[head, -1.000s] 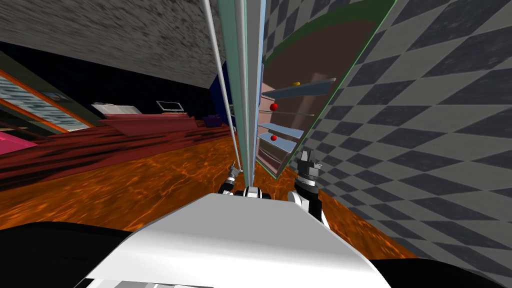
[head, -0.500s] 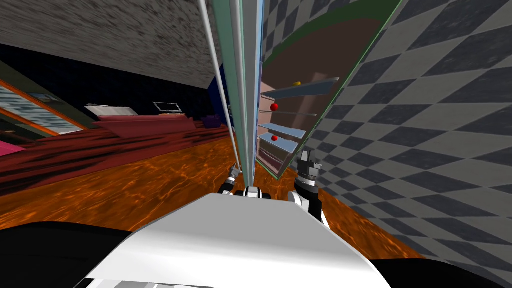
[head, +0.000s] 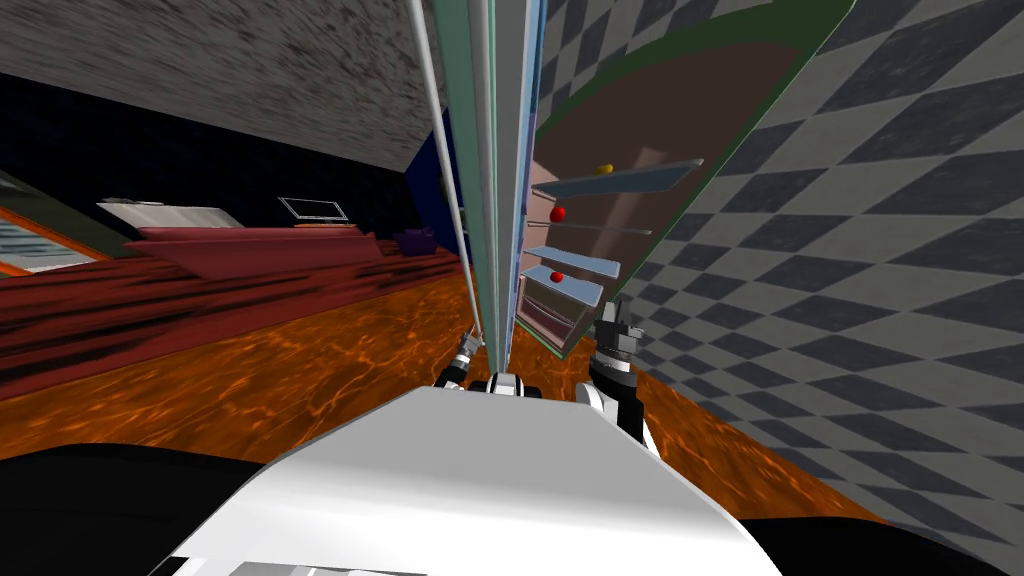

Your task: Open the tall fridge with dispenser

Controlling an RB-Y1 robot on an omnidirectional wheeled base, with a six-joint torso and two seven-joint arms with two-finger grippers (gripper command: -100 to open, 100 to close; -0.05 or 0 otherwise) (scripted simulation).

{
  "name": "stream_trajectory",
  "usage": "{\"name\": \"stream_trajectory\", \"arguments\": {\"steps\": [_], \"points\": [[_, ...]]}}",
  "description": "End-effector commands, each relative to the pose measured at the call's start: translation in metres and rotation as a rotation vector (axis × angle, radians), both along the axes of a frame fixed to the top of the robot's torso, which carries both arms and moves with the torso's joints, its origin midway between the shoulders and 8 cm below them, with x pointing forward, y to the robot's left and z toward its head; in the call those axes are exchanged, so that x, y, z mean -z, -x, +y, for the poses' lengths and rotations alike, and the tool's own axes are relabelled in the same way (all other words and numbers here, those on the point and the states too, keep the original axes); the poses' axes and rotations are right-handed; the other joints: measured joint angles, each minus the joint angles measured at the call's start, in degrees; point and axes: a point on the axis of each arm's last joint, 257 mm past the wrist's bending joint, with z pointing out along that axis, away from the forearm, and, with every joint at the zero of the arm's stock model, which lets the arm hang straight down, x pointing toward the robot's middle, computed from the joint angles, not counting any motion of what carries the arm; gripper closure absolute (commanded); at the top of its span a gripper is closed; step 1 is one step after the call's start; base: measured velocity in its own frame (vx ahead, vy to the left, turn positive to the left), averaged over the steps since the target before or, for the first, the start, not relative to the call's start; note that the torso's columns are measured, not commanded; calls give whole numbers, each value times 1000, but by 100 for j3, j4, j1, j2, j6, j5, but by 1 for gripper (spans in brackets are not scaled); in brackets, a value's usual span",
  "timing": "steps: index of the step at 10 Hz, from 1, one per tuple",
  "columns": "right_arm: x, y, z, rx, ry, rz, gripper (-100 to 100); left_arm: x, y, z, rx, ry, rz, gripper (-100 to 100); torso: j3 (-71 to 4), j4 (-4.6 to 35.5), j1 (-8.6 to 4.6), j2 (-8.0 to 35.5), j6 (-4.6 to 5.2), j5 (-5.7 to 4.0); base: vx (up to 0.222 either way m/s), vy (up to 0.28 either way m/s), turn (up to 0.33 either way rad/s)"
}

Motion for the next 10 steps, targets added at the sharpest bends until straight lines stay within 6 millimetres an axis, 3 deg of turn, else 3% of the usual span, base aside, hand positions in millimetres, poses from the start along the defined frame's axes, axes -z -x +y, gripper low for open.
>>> {"name": "stream_trajectory", "arguments": {"steps": [1, 3, 6, 7, 10], "points": [[0, 0, 0, 0, 0, 0, 0, -6, 0, -7, 31, 1, -11, 100, 3, 2, 16, 8, -8, 0, 16, 228, -107], [0, 0, 0, 0, 0, 0, 0, -3, 3, -11, 46, 3, -4, 100, 8, -3, -9, 14, -14, -1, 29, 132, -71], [0, 0, 0, 0, 0, 0, 0, -5, 6, -18, 78, 2, -9, 100, -8, -13, 57, -13, -12, 20, 54, 269, -113], [0, 0, 0, 0, 0, 0, 0, -14, -2, -15, 78, 2, -4, -100, -9, -14, 47, -15, -12, 17, 1, 129, 45], [0, 0, 0, 0, -1, 0, 0, -30, -13, -14, 89, 2, -3, -100, 7, -27, -47, 1, 14, 4, -49, -60, 66]]}}
